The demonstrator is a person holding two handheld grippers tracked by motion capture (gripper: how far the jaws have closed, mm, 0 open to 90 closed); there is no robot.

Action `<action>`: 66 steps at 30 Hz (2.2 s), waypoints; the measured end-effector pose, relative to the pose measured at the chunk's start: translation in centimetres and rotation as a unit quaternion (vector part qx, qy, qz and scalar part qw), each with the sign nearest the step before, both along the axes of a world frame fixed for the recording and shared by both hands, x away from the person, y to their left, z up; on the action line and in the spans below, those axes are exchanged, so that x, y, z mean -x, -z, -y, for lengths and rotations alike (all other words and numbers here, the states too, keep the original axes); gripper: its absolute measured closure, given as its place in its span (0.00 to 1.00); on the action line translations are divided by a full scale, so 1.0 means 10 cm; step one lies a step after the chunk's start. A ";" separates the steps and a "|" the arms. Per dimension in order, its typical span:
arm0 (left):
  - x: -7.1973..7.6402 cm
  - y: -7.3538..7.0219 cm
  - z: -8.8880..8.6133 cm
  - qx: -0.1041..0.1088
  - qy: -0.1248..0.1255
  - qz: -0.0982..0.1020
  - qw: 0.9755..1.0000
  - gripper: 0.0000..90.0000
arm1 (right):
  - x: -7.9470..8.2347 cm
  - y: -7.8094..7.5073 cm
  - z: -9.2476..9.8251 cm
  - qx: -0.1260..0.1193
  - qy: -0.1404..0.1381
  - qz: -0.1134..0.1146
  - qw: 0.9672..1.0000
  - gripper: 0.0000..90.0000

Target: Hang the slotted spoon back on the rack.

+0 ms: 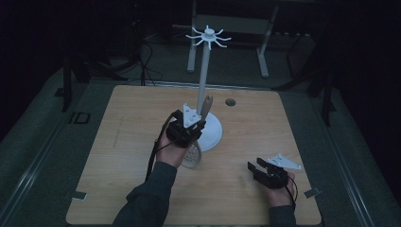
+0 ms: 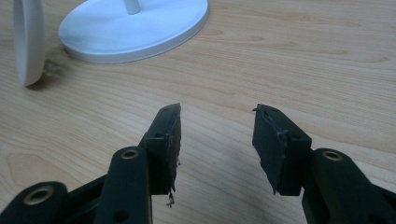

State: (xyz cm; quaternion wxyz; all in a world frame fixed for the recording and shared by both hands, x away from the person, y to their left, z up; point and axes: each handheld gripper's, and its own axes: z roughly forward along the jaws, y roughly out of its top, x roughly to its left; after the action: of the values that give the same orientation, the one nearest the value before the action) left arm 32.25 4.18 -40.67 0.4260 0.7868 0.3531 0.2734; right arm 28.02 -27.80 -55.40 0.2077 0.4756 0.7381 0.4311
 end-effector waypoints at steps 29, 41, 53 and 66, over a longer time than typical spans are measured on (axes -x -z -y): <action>-0.06 -0.24 0.08 0.030 -0.042 0.028 0.998 0.83 | 0.00 0.02 0.01 0.006 0.008 0.004 1.000 0.56; -0.06 -0.40 0.16 0.034 -0.072 0.051 0.996 0.83 | 0.00 0.02 0.01 0.009 0.008 0.005 1.000 0.56; -0.08 -0.51 0.19 0.048 -0.102 0.064 0.992 0.83 | 0.00 0.02 0.00 0.010 0.010 0.006 1.000 0.56; -0.07 -0.60 0.22 0.059 -0.131 0.078 0.987 0.83 | 0.00 0.01 0.02 0.007 0.014 0.007 1.000 0.56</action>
State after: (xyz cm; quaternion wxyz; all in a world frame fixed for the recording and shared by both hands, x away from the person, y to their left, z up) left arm 33.00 1.99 -34.70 0.4584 0.6836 0.4339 0.3664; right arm 27.98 -27.98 -55.54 0.2225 0.4809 0.7332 0.4262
